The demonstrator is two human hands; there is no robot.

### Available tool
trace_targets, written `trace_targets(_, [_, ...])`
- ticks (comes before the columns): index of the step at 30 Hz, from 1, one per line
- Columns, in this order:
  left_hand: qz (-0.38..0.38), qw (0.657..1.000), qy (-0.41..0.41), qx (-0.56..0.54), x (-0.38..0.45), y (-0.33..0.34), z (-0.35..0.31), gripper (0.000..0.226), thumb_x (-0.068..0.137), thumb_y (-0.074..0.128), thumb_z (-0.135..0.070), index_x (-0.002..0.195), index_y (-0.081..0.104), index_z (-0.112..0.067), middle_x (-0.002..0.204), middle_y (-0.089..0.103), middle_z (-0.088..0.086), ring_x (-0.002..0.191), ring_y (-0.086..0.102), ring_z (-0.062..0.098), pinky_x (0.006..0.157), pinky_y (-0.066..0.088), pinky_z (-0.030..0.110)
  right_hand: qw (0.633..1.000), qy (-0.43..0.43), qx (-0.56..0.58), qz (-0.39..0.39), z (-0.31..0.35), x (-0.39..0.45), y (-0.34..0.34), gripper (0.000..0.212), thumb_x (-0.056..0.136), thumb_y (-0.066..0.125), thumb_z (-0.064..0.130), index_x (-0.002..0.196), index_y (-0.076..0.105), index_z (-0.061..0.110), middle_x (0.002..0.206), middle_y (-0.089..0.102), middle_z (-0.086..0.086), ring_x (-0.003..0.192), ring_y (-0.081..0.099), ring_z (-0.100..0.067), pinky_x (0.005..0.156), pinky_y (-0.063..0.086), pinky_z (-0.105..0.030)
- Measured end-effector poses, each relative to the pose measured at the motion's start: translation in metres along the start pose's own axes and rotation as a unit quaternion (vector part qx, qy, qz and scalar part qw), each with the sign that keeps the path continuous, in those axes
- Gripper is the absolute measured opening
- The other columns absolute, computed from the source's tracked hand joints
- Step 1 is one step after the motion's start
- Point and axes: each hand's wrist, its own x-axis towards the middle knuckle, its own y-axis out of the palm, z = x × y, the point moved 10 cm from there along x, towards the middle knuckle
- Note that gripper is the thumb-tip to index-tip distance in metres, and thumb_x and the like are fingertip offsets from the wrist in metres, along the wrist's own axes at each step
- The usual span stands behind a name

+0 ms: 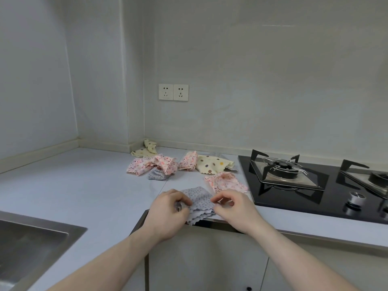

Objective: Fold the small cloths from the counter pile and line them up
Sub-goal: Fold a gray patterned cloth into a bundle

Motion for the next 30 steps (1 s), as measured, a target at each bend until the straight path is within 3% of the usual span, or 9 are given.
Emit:
trace_targets(3, [-0.006,1.0,0.004,-0.002,-0.001,-0.001,-0.003,0.02,0.074,0.059,-0.033,0.088,0.073,-0.035,0.101,0.065,-0.02,0.103,0.057,0.001,0.092,0.047,0.023,1.0,0.0,-0.009,0.006,-0.002,0.001,0.002,0.024,0.066,0.067,0.04,0.088,0.076,0.044,0.101,0.072,0.023,0.098,0.064,0.005,0.088,0.051,-0.018])
trace_targets(6, [-0.021,1.0,0.02,0.003,-0.001,-0.002,-0.005,0.004,0.082,0.07,-0.032,0.082,0.072,-0.036,0.097,0.065,-0.019,0.099,0.058,0.0,0.087,0.049,0.023,1.0,-0.013,-0.011,-0.004,0.0,0.0,-0.001,0.009,0.075,0.075,0.036,0.082,0.077,0.041,0.093,0.071,0.022,0.093,0.064,0.004,0.08,0.046,-0.014])
trace_targets(12, [-0.05,0.998,0.023,-0.008,-0.004,-0.007,-0.009,0.012,0.093,0.069,-0.028,0.082,0.065,-0.033,0.092,0.064,-0.016,0.094,0.059,0.001,0.084,0.051,0.026,0.999,-0.006,0.019,-0.039,0.002,-0.002,-0.01,0.008,0.088,0.076,0.03,0.081,0.079,0.033,0.081,0.075,0.02,0.079,0.068,-0.002,0.074,0.054,-0.021])
trace_targets(19, [-0.012,0.999,0.037,-0.032,-0.01,-0.003,-0.022,0.014,0.069,0.065,-0.029,0.08,0.057,-0.032,0.092,0.064,-0.016,0.097,0.059,0.004,0.082,0.049,0.025,0.994,0.019,0.072,-0.077,-0.001,-0.003,-0.022,0.014,0.092,0.074,0.023,0.08,0.078,0.029,0.078,0.075,0.015,0.074,0.067,-0.003,0.071,0.053,-0.018])
trace_targets(24, [-0.041,0.998,0.039,-0.006,-0.007,-0.006,-0.017,0.018,0.087,0.067,-0.018,0.082,0.061,-0.034,0.087,0.067,-0.021,0.095,0.059,0.0,0.081,0.049,0.023,0.992,0.03,0.093,-0.077,0.0,-0.005,-0.024,0.013,0.094,0.072,0.023,0.082,0.078,0.025,0.077,0.076,0.012,0.073,0.069,-0.001,0.064,0.046,-0.006])
trace_targets(30, [-0.089,0.995,0.025,-0.041,-0.006,-0.016,-0.013,0.014,0.099,0.065,-0.028,0.095,0.056,-0.037,0.091,0.066,-0.019,0.093,0.061,0.001,0.078,0.051,0.024,0.99,0.035,0.108,-0.079,0.001,-0.006,-0.025,0.015,0.096,0.071,0.025,0.082,0.077,0.023,0.073,0.076,0.007,0.064,0.066,0.001,0.061,0.044,-0.005])
